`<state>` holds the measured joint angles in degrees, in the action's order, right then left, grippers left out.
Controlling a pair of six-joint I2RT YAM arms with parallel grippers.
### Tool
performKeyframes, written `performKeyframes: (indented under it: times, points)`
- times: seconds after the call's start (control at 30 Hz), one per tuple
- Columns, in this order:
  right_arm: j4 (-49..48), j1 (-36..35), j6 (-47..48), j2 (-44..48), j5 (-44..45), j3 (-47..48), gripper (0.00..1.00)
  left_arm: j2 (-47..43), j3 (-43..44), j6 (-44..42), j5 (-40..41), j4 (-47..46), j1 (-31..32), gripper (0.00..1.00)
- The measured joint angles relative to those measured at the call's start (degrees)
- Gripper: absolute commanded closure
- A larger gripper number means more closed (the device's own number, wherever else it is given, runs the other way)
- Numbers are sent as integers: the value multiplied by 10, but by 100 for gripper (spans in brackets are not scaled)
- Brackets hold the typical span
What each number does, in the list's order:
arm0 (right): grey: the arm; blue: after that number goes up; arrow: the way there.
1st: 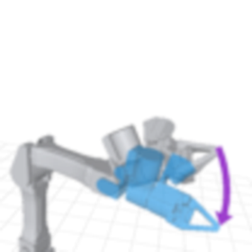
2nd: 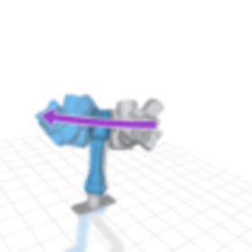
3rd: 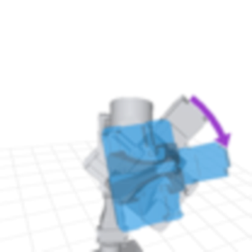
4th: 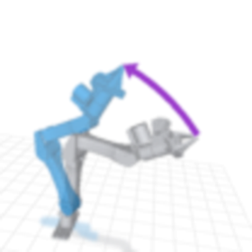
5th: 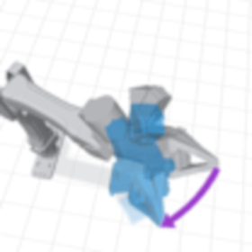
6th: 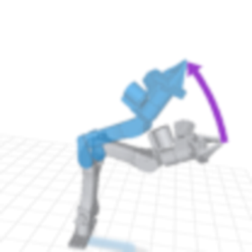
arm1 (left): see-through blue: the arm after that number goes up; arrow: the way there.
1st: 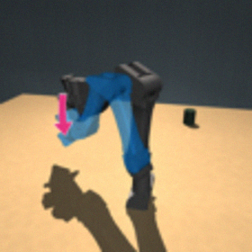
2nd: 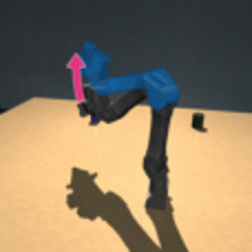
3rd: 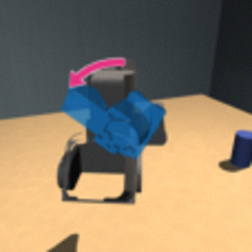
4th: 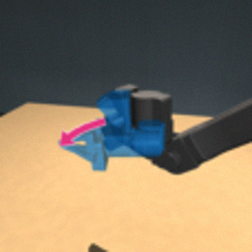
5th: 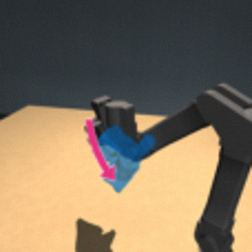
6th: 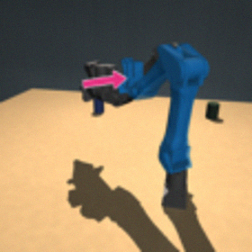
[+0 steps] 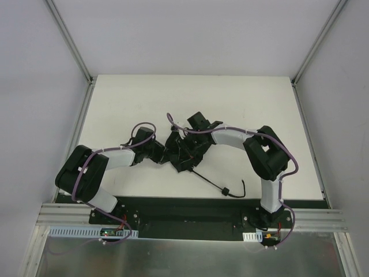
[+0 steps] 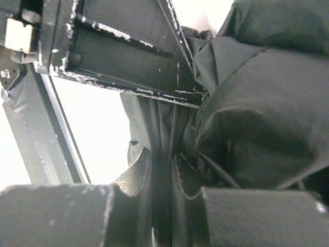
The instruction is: Put away the umbrella
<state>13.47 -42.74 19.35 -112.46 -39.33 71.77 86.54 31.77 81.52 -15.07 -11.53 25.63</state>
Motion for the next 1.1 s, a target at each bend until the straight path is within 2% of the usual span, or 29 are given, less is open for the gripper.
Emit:
performKeyframes:
  times: [0.03, 0.07, 0.13, 0.23, 0.3, 0.37, 0.43, 0.53, 0.67, 0.77, 0.97, 1.07, 1.1]
  points:
    - [8, 0, 0, 0, 0, 3, 100, 6, 4, -1, -4, 3, 0, 96]
    - [13, 0, -1, 0, 1, 4, 99, 11, 7, -1, -10, 7, -2, 100]
    - [31, 0, -2, 0, 4, 10, 91, 20, 17, -1, -20, 16, -2, 100]
    - [51, 0, -6, 2, 17, 18, 73, 31, 30, -6, -33, 28, -2, 100]
    - [62, -2, -11, 9, 31, 19, 65, 34, 37, -7, -39, 40, -2, 100]
    - [78, -5, -13, 23, 58, 20, 29, 38, 50, -7, -43, 62, -1, 100]
    - [100, -8, -15, 38, 84, 24, 19, 42, 67, -7, -44, 92, -1, 100]
    - [119, -10, -7, 78, 135, 22, 16, 46, 88, -4, -44, 133, -1, 100]
    - [80, -27, 10, 190, 224, -43, 15, 58, 120, -3, -47, 197, -1, 100]
    - [45, -69, 26, 241, 277, -85, 15, 71, 148, -4, -52, 245, -2, 100]
    - [-19, -165, 56, 200, 382, -100, 16, 102, 205, -15, -57, 342, -6, 100]
    - [-43, -188, 67, 161, 423, -100, 24, 108, 218, -17, -59, 380, -10, 100]
    - [-50, -191, 70, 146, 434, -99, 30, 109, 221, -18, -59, 392, -10, 100]
